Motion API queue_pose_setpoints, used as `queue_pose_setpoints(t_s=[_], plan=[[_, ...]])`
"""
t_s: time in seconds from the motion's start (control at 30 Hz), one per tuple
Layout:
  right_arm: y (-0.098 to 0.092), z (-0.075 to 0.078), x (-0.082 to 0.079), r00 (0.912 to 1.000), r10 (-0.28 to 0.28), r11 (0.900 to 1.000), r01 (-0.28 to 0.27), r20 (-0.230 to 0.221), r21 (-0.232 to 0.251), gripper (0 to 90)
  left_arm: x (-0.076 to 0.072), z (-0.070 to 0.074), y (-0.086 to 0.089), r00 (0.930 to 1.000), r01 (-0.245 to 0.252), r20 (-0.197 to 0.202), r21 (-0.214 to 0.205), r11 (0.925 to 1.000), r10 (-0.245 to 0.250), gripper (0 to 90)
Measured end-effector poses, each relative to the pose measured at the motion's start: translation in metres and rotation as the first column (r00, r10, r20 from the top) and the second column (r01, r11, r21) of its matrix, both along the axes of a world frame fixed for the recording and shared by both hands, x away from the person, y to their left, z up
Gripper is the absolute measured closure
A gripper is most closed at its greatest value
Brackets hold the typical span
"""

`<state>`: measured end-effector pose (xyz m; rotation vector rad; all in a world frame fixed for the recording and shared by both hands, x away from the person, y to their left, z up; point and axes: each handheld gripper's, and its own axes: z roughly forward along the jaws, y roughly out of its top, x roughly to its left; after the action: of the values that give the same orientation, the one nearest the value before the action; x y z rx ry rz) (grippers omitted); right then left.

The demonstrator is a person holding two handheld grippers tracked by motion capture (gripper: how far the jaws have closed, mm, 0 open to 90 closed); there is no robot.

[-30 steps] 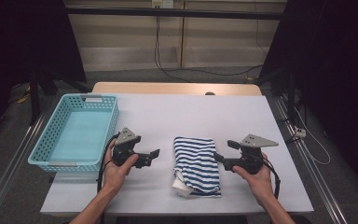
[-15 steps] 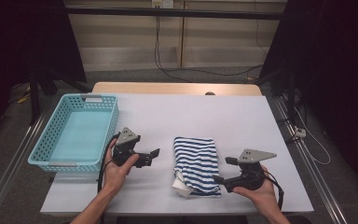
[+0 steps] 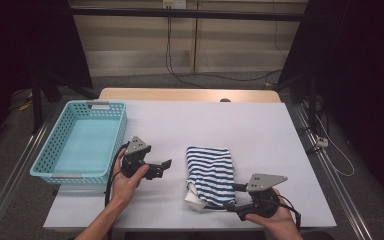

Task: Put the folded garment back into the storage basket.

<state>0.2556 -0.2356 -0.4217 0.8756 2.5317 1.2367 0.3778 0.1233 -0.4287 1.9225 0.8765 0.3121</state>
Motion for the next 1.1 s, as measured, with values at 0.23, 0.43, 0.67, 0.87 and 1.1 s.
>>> queue_pose_setpoints(t_s=[0.23, 0.43, 0.67, 0.87, 1.1], plan=[[0.011, -0.014, -0.001, 0.9967, 0.082, 0.9958, -0.081, 0.001, -0.042, 40.9, 0.001, -0.001, 0.000, 1.0000, -0.001, -0.004, 0.008, 1.0000, 0.001, 4.9], [0.011, -0.023, 0.002, 0.9963, 0.085, 0.9878, -0.086, -0.014, -0.130, 45.6, 0.001, -0.005, -0.006, 0.9998, 0.016, -0.012, 0.018, 0.9997, -0.016, 4.9], [0.010, -0.026, 0.000, 0.9950, 0.100, 0.9811, -0.099, -0.001, -0.166, 46.7, 0.001, -0.006, -0.008, 0.9994, 0.031, -0.018, 0.034, 0.9989, -0.031, 4.9], [0.008, -0.024, 0.000, 0.9944, 0.106, 0.9785, -0.103, 0.007, -0.179, 56.1, 0.001, -0.006, -0.006, 0.9997, 0.019, -0.014, 0.025, 0.9995, -0.018, 4.9], [0.007, -0.024, -0.003, 0.9902, 0.117, 0.9701, -0.098, 0.076, -0.222, 64.1, 0.002, -0.007, -0.007, 0.9997, 0.019, -0.016, 0.029, 0.9994, -0.018, 4.9]])
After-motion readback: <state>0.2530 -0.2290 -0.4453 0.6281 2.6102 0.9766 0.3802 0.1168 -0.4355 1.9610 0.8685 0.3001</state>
